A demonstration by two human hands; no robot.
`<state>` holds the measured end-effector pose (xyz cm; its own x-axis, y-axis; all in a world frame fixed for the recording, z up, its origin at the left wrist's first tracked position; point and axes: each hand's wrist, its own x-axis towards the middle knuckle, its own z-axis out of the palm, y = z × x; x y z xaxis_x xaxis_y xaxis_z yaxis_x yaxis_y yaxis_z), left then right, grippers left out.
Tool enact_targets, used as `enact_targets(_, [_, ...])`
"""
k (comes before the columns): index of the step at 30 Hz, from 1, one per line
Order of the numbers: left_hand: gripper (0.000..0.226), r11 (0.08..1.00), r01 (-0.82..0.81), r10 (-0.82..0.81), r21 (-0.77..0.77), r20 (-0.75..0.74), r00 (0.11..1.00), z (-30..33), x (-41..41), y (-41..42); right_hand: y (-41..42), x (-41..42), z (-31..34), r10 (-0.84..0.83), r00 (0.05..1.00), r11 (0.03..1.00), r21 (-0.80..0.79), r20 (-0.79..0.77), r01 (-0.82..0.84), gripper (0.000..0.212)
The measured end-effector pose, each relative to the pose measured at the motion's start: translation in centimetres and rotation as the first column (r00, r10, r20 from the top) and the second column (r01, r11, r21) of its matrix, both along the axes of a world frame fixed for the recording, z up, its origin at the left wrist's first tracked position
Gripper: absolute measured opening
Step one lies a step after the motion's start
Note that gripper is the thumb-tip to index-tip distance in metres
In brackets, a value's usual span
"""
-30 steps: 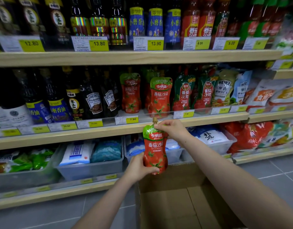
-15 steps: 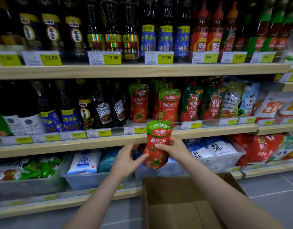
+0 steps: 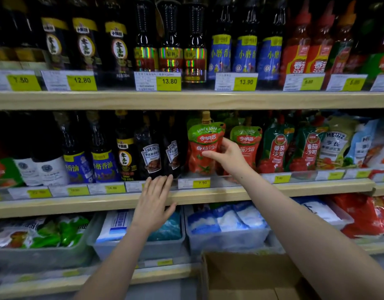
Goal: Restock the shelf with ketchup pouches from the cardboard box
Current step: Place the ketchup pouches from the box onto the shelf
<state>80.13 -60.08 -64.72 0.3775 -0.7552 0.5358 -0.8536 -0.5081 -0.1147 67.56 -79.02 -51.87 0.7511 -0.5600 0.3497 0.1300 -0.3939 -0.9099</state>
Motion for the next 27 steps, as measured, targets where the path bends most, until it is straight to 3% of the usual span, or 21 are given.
enact_targets(6, [0.076, 0.999, 0.021, -0.021, -0.038, -0.010, 1.000, -0.8, 0.3, -0.4, -0.8, 2.2, -2.6, 0.002, 0.998, 0.999, 0.048, -0.064, 0.001, 0.030])
enact_targets(17, [0.080, 1.000, -0.004, 0.004, -0.011, -0.024, 1.000, -0.6, 0.0, -0.4, -0.9, 2.1, -3.7, -0.012, 0.995, 0.991, 0.132, -0.098, 0.025, 0.036])
enact_targets(22, [0.080, 0.998, -0.026, 0.027, 0.053, -0.030, 0.999, -0.1, -0.2, 0.0, -0.3, 1.4, -3.2, -0.012, 0.990, 0.994, 0.106, -0.140, 0.027, 0.040])
enact_targets(27, [0.069, 1.000, 0.004, -0.004, -0.008, -0.043, 0.999, 0.4, -0.6, 0.4, -0.9, -0.8, -3.5, -0.068, 0.973, 0.997, -0.038, -0.222, 0.061, 0.065])
